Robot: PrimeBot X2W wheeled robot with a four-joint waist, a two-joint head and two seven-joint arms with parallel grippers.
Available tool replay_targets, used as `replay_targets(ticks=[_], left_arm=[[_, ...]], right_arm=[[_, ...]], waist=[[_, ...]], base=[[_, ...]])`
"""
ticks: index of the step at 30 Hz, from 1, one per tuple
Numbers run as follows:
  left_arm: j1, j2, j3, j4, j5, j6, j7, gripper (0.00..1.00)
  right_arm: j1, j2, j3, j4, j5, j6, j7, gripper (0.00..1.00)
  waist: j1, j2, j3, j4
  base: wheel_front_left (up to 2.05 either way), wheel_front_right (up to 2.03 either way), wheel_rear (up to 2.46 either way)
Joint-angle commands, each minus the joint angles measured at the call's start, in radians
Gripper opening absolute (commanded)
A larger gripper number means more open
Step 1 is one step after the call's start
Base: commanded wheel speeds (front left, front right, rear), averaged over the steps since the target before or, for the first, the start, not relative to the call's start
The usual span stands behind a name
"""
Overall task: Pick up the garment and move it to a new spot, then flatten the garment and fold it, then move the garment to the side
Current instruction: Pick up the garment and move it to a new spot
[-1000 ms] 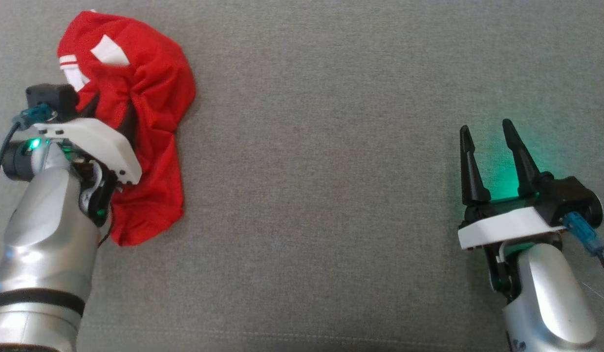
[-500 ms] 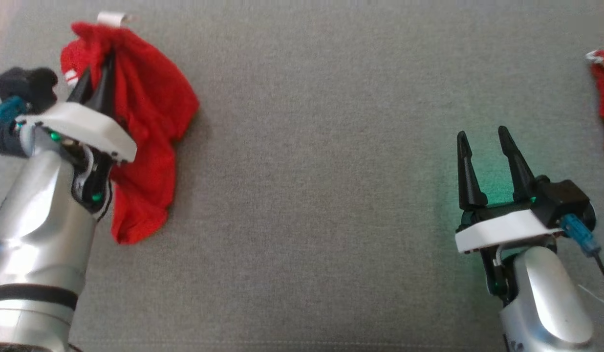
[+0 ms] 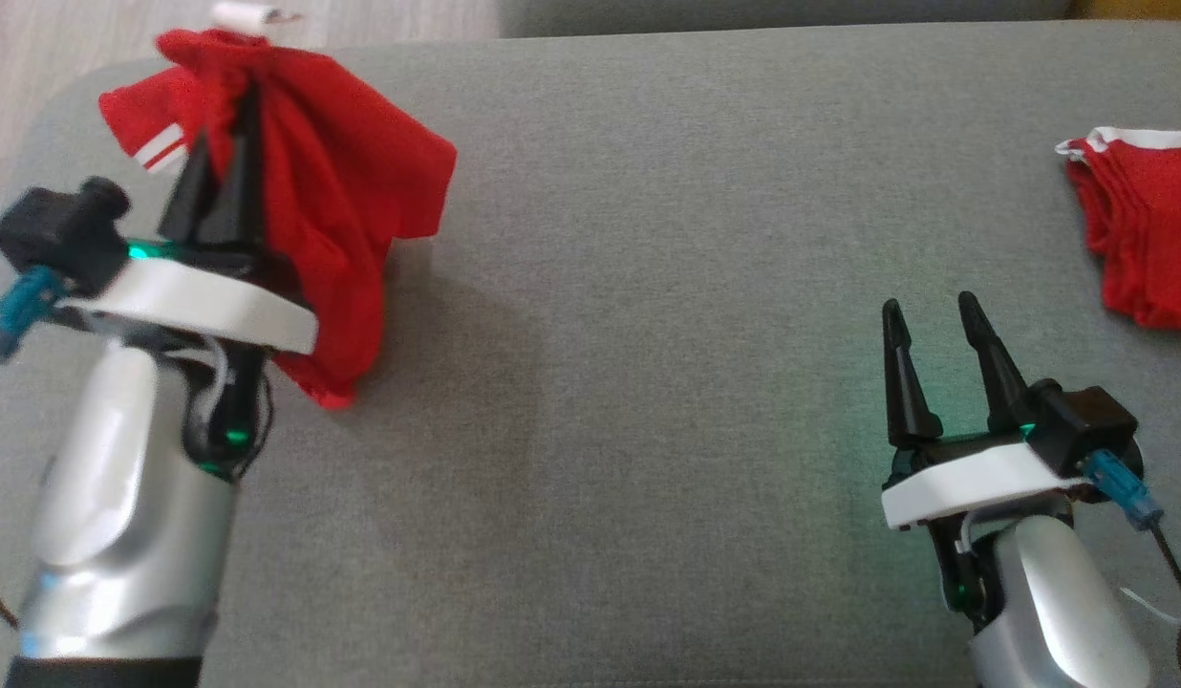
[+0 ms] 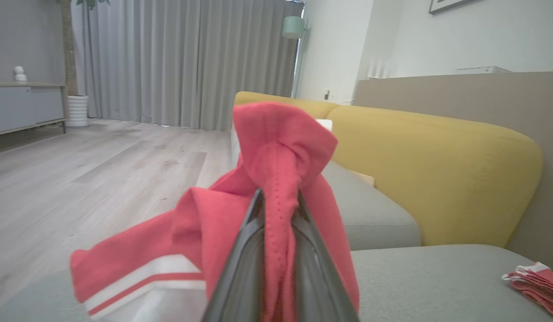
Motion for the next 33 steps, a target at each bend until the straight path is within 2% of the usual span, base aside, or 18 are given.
replay_targets(ticks=[1, 6, 13, 20, 21, 22, 25, 28, 30, 33], left_arm=[[-0.034, 0.021, 0.022, -0.053, 0.012, 0.002, -0.006, 0.00], [-0.043, -0.006, -0.028, -0.082, 0.040, 0.002, -0.004, 0.00], [-0.120, -0.107, -0.113, -0.089, 0.064, 0.021, 0.005, 0.00], [-0.176, -0.168, -0.264, -0.003, 0.086, 0.047, 0.032, 0.00], [-0.179, -0.170, -0.296, 0.013, 0.087, 0.048, 0.035, 0.72], [-0.180, -0.172, -0.325, 0.027, 0.085, 0.050, 0.034, 1.00], [-0.171, -0.174, -0.426, 0.046, 0.046, 0.046, 0.025, 1.00], [-0.160, -0.174, -0.499, 0.049, 0.009, 0.062, 0.012, 1.00], [-0.149, -0.175, -0.517, 0.054, -0.016, 0.083, 0.001, 1.00], [-0.134, -0.174, -0.491, 0.056, -0.019, 0.099, -0.004, 1.00]], right_arm=[[-0.016, -0.002, 0.028, -0.030, 0.012, -0.001, -0.013, 1.00], [-0.024, -0.002, 0.031, -0.040, 0.025, -0.001, -0.014, 1.00], [-0.044, -0.002, 0.041, -0.056, 0.044, -0.001, -0.014, 1.00], [-0.063, -0.002, 0.043, -0.069, 0.072, -0.001, -0.014, 1.00], [-0.063, -0.002, 0.042, -0.069, 0.075, -0.001, -0.014, 1.00], [-0.064, -0.002, 0.043, -0.069, 0.077, -0.001, -0.014, 1.00], [-0.060, -0.002, 0.038, -0.073, 0.080, -0.001, -0.014, 1.00], [-0.055, -0.002, 0.024, -0.075, 0.077, -0.001, -0.014, 1.00], [-0.049, -0.002, -0.003, -0.076, 0.067, -0.001, -0.014, 1.00], [-0.044, -0.002, -0.020, -0.079, 0.051, -0.001, -0.014, 1.00]], waist=[[0.0000, -0.0001, -0.002, -0.010], [0.0000, -0.0001, -0.006, -0.037], [0.0000, -0.0001, -0.004, -0.113], [0.0000, -0.0001, 0.013, -0.208], [0.0000, -0.0001, 0.016, -0.217], [0.0000, -0.0001, 0.019, -0.226], [0.0000, -0.0001, 0.023, -0.241], [0.0000, -0.0001, 0.022, -0.235], [0.0000, -0.0001, 0.013, -0.210], [0.0000, -0.0001, -0.003, -0.172]], base=[[0.00, 0.00, 0.00], [0.00, 0.00, 0.00], [0.00, 0.00, 0.00], [0.00, 0.00, 0.00], [0.00, 0.00, 0.00], [0.00, 0.00, 0.00], [0.00, 0.00, 0.00], [0.00, 0.00, 0.00], [0.00, 0.00, 0.00], [0.00, 0.00, 0.00]])
